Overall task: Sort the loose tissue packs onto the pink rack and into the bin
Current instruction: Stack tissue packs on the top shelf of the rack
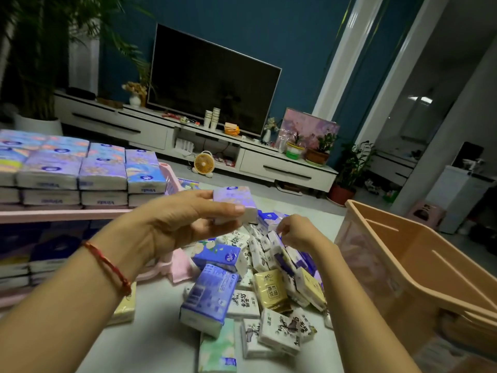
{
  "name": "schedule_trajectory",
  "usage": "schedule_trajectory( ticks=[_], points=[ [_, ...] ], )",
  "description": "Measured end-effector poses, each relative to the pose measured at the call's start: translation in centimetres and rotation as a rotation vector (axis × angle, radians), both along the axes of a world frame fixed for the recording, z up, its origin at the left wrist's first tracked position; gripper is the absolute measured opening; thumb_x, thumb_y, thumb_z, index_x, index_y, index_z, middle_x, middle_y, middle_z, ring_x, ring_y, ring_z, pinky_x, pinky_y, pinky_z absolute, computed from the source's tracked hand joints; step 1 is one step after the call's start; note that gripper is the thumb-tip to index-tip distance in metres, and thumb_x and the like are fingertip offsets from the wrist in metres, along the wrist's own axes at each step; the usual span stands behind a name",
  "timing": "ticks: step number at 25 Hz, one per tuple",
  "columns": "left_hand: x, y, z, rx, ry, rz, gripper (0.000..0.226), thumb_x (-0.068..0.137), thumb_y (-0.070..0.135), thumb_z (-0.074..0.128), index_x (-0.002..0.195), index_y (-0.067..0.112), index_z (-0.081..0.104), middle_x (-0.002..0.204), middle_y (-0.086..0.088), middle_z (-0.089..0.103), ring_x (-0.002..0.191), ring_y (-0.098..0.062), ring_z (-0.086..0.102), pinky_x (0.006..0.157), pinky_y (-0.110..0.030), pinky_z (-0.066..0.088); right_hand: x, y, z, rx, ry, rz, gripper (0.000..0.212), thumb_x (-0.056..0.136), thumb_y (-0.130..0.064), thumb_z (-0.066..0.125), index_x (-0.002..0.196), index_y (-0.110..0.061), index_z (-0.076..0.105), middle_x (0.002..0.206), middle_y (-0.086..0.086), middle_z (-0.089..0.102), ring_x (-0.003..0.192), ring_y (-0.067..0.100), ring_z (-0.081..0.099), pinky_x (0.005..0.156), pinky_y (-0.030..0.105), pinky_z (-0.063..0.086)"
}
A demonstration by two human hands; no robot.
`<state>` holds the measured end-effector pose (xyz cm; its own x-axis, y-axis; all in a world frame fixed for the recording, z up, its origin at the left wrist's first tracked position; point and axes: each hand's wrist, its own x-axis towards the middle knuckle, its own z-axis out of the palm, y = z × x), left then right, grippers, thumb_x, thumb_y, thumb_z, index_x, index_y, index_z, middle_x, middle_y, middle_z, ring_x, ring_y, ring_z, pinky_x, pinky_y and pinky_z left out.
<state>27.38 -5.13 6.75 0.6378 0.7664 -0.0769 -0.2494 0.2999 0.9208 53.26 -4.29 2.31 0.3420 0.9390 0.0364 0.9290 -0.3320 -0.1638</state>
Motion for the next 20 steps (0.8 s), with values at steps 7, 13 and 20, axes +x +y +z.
schedule_trajectory(
  ticks=[7,13,20],
  points=[
    [-3.2,1.1,-0.3,0.097,0.152,0.085,0.076,0.024,0.017,0.091,0.094,0.008,0.064,0.077,-0.007,0.073,0.055,-0.011,0.067,0.045,-0.019,0.052,-0.3,-0.9,-3.3,-0.231,0.004,-0.006,0.036,0.095,-0.014,0.045,0.132,-0.013,0.047,0.136,0.011,0.048,0.121,0.026,0.047,0.098,0.033,0.040],
    [-3.1,1.4,0.0,0.106,0.183,0.151,0.060,0.042,0.010,0.075,0.098,0.012,0.055,0.091,-0.010,0.070,0.070,-0.016,0.063,0.049,-0.017,0.051,0.0,-0.1,-3.6,-0.141,-0.034,-0.069,0.037,0.086,-0.006,0.053,0.123,-0.012,0.052,0.128,0.009,0.052,0.115,0.025,0.050,0.089,0.030,0.043],
    [-6.1,1.5,2.7,0.108,0.091,0.284,0.040,0.046,0.018,0.072,0.085,0.011,0.063,0.075,-0.003,0.065,0.066,-0.011,0.055,0.058,-0.017,0.047,-3.2,0.9,1.6,0.333,0.085,-0.202,0.034,0.086,-0.004,0.052,0.120,-0.005,0.051,0.117,0.016,0.057,0.096,0.028,0.055,0.073,0.027,0.038]
  ],
)
